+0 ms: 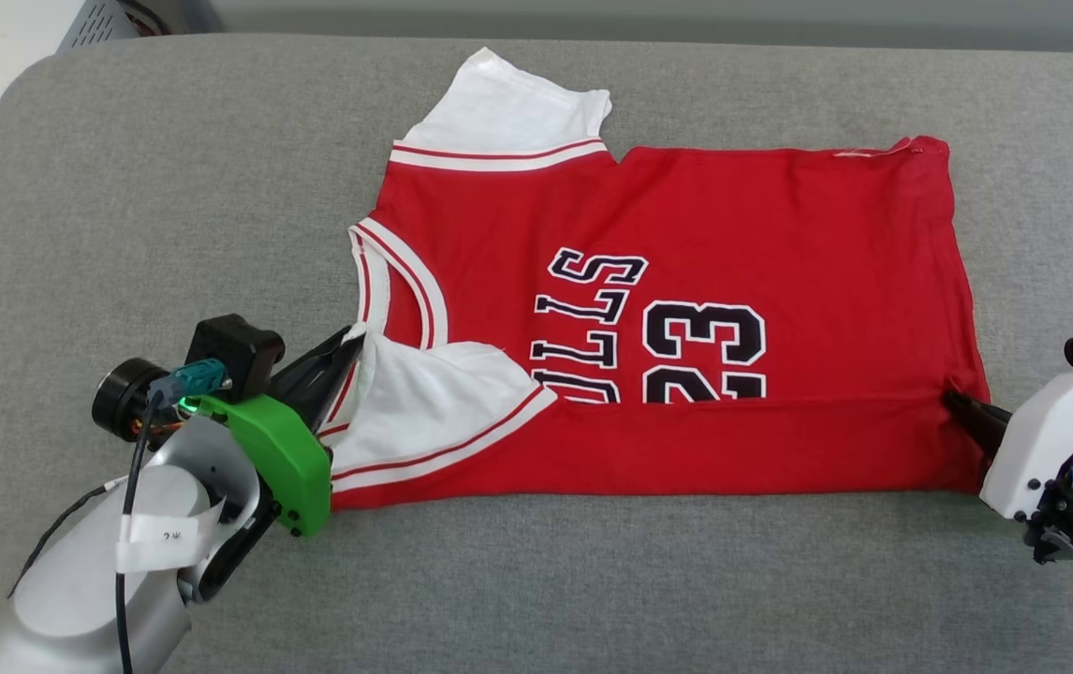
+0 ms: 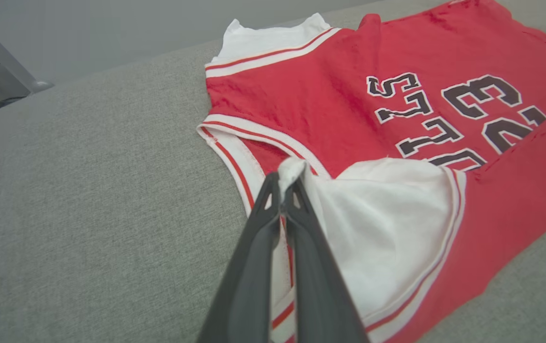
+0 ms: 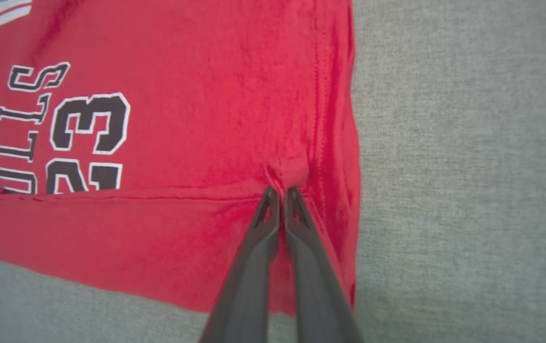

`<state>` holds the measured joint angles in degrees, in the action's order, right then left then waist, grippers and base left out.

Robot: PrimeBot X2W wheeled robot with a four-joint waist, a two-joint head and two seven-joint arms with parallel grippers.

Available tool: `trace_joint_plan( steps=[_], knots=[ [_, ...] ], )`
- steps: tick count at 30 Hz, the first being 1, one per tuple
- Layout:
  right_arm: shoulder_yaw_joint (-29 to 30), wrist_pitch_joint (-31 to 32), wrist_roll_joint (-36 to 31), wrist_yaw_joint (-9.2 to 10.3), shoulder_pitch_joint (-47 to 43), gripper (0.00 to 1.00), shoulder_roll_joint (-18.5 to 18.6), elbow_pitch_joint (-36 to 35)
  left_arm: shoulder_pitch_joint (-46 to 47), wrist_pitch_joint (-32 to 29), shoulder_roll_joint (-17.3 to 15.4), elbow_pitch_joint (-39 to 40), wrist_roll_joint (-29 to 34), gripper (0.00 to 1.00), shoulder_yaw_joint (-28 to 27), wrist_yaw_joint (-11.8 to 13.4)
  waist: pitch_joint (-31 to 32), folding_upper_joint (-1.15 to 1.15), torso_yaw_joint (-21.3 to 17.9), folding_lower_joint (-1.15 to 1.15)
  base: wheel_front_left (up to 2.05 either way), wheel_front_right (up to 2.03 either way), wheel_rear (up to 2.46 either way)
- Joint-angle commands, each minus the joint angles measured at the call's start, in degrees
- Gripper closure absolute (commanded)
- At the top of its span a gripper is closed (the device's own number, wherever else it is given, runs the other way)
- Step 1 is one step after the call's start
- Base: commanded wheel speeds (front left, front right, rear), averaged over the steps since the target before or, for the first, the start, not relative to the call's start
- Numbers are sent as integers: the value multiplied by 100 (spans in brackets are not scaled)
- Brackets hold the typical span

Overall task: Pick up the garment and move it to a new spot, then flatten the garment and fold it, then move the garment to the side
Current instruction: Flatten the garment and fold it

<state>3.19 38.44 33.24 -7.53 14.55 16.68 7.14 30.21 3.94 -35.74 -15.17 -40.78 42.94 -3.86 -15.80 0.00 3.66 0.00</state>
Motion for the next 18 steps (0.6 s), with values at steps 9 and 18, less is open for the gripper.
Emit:
trace_joint_plan(
  steps=[9,18],
  knots=[
    [-183,-318,-91,4,407,6,74,581,466,133,424,-1122,68,0,134,-142,-80,0,-32,0,0,0,0],
    [-525,-776,3,4,373,0,316,672,409,414,788,-1868,-229,0,-31,-54,325,0,27,0,0,0,0]
  ],
)
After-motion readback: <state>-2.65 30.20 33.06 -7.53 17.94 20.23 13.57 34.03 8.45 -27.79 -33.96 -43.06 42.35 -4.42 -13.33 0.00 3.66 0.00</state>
